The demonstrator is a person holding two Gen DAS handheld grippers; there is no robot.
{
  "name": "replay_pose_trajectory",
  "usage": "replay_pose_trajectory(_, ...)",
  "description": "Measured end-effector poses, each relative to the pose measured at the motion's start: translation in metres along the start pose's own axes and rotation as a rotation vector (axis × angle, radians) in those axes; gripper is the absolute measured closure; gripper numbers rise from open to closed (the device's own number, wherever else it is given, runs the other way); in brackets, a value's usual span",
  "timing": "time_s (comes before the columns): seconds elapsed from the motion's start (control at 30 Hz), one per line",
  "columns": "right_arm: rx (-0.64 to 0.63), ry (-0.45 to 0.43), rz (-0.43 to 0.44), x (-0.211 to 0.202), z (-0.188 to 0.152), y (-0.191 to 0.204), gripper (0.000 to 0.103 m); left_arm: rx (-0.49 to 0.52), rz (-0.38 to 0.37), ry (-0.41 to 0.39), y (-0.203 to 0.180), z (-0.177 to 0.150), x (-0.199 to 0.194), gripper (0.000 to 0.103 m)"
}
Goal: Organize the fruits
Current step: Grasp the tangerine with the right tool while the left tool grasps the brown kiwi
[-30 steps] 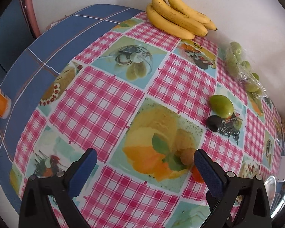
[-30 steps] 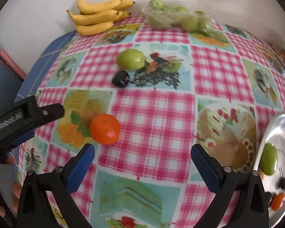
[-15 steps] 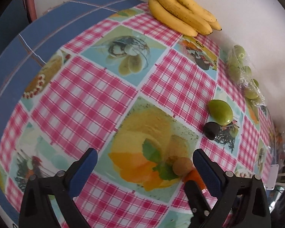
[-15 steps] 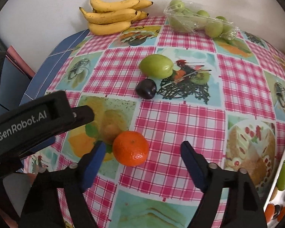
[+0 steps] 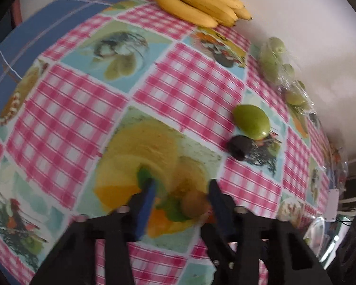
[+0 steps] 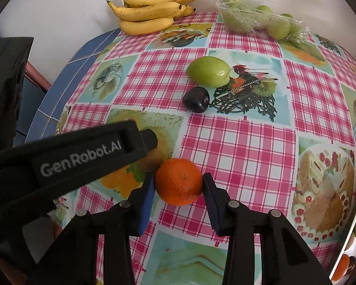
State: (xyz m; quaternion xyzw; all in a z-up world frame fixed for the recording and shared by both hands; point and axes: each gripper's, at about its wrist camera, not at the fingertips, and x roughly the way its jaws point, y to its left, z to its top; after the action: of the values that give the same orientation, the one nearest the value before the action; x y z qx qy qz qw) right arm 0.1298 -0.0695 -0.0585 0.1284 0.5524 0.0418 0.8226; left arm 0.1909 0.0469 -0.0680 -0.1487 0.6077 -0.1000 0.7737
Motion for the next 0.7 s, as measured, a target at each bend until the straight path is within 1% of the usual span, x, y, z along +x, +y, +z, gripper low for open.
replay_pose_trajectory(0.03,0.001,0.0,0.001,-0.001,-0.001,-0.001,0.061,0.009,0.002,0.0,0.001,-0.001,0.0,0.066)
replay_pose_trajectory(0.07,0.002,0.001,0.002,-0.001,0.0,-0.001,0.061,0.022,0.004,0.001,-0.002,-0.001,0.001,0.076)
replay_pose_trajectory(0.1,0.003,0.002,0.004,-0.001,-0.001,-0.002,0.061,0.027,-0.002,0.01,-0.003,-0.001,0.002,0.08)
replay_pose_trajectory(0.2,0.004,0.005,0.003,-0.002,0.0,-0.002,0.061,0.02,-0.036,0.022,-0.005,-0.003,0.003,0.08)
replay_pose_trajectory(0.3,0.007,0.005,-0.01,-0.004,-0.001,-0.005,0.061,0.023,-0.04,0.018,-0.008,-0.002,0.002,0.081)
replay_pose_trajectory(0.47,0.02,-0.001,-0.014,-0.012,-0.002,-0.011,0.061,0.011,-0.042,0.011,-0.001,-0.002,-0.005,0.083)
replay_pose_trajectory(0.5,0.021,-0.004,-0.017,-0.014,-0.002,-0.012,0.061,0.009,-0.043,0.007,-0.001,-0.001,-0.006,0.087)
replay_pose_trajectory(0.57,0.026,-0.011,-0.023,-0.019,-0.004,-0.016,0.061,0.012,-0.047,0.002,-0.001,0.0,-0.01,0.101)
replay_pose_trajectory(0.63,0.035,-0.015,-0.024,-0.024,-0.004,-0.02,0.061,0.019,-0.036,-0.004,-0.002,0.0,-0.011,0.101)
replay_pose_trajectory(0.7,0.04,-0.016,-0.028,-0.027,-0.005,-0.023,0.061,0.008,-0.028,0.007,-0.001,-0.002,-0.007,0.1)
